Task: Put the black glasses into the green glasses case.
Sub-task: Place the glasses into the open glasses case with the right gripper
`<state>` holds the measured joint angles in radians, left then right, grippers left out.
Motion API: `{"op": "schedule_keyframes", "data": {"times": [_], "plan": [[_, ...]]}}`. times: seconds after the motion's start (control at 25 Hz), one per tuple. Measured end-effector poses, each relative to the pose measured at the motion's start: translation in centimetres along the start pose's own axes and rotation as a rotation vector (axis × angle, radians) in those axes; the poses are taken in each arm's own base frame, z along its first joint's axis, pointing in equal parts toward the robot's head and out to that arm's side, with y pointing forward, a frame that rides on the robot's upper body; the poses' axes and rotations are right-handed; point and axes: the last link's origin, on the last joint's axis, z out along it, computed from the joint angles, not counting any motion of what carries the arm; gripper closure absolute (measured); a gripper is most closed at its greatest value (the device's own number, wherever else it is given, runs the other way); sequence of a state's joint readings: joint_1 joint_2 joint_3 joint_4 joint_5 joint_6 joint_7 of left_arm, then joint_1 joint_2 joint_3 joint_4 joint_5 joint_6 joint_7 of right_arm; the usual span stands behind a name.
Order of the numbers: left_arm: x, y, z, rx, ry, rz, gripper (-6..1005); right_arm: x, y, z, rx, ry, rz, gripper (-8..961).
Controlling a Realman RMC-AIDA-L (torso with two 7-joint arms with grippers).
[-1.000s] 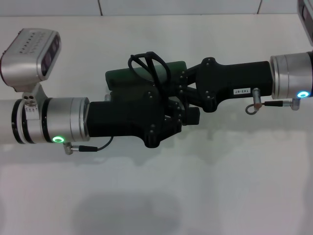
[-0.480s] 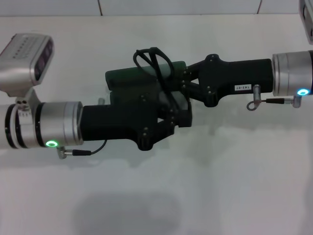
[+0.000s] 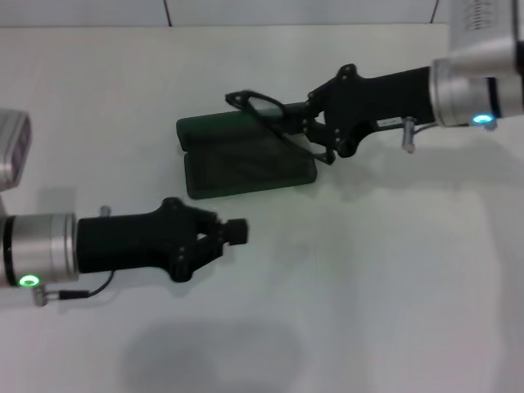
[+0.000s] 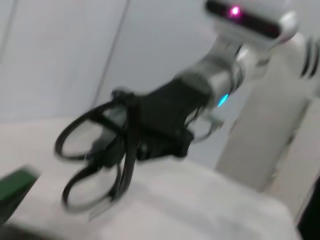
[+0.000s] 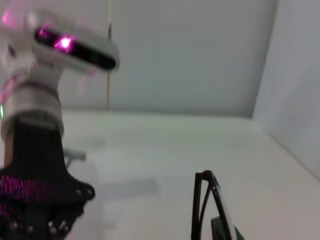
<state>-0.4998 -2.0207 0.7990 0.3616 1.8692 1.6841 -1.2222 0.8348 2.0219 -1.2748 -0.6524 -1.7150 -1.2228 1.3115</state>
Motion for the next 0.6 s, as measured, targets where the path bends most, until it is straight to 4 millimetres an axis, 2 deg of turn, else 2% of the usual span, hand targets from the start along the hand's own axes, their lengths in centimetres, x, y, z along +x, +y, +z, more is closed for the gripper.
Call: {"op": "schedule_keyframes", "data": {"times": [0.2,0.36,0.6], "plan": [[-1.9,-1.0,-2.4,0.15,-0.072,-0.027,1001,-1.0,-0.6,2.5,0.002,0.116,-0.134,892],[-2.5,-1.5,-4.0,0.227,-0.088,-0.035,1001,-1.1,-0.3,4.4,0.004,0.192,-0.225,892],[-2.6,-1.6,-4.5,0.246,-0.091,-0.043,1001,-0.7,0.1,6.1,0.047,0.274,-0.303,891]]}}
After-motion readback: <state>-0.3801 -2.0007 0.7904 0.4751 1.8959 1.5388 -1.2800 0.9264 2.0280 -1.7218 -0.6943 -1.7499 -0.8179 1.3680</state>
